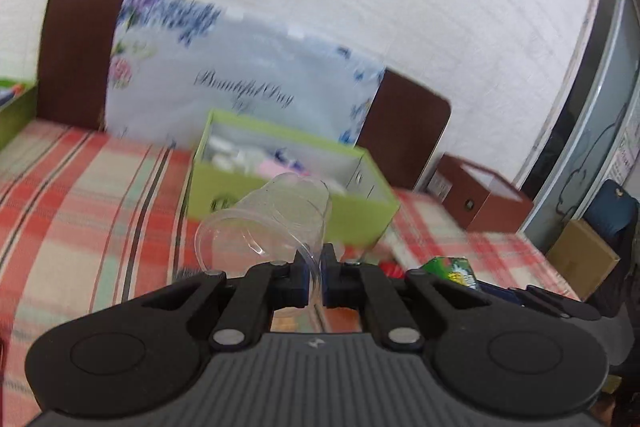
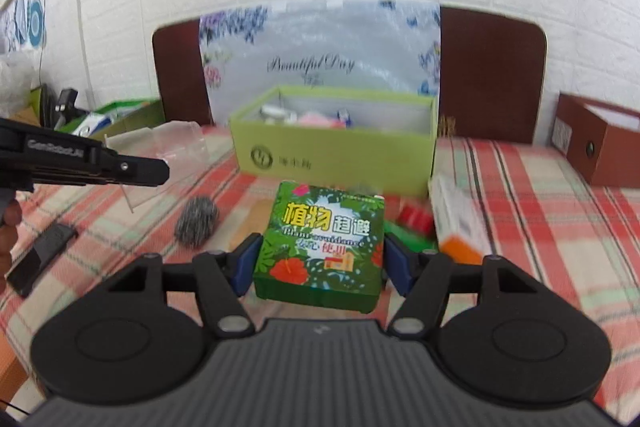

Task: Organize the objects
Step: 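Carry the cup and snack box into the lime-green box and open both grippers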

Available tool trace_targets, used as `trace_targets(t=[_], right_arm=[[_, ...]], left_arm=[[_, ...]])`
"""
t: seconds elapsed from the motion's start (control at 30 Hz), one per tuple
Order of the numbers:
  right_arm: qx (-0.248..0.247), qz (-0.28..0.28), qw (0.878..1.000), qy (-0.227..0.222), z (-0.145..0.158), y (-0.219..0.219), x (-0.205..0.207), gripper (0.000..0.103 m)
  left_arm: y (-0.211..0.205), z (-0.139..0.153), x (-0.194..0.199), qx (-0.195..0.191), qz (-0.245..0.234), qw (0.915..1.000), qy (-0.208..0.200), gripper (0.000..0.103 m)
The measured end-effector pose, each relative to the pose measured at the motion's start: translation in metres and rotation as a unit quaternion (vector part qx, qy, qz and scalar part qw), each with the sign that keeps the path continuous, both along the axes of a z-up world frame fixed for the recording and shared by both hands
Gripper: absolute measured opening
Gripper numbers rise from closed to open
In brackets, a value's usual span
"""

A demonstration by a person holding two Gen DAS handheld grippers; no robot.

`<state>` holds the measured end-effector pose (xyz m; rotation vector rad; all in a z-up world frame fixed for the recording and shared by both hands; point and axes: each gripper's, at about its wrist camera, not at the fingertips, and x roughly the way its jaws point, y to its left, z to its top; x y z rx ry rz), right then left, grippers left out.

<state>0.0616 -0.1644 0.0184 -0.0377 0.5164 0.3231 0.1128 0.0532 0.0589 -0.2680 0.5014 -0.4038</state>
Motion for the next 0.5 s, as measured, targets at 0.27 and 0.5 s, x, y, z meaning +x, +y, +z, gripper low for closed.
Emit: trace_targets(t=[0.27,0.5], right_arm=[[-0.025,0.004,0.997,-0.076,0.037,0.006,0.072,0.064],[-0.041,-0.020,0.996,-0.071,0.036,0.015,0.159,0.064]], left_arm=[[-0.019,0.036,0.087,-0.014,-0.022,0.9996,-0.014,0.004],[-0.039,0.023,0.176,0.028,-0.007,0.9995,0.011,0.004]])
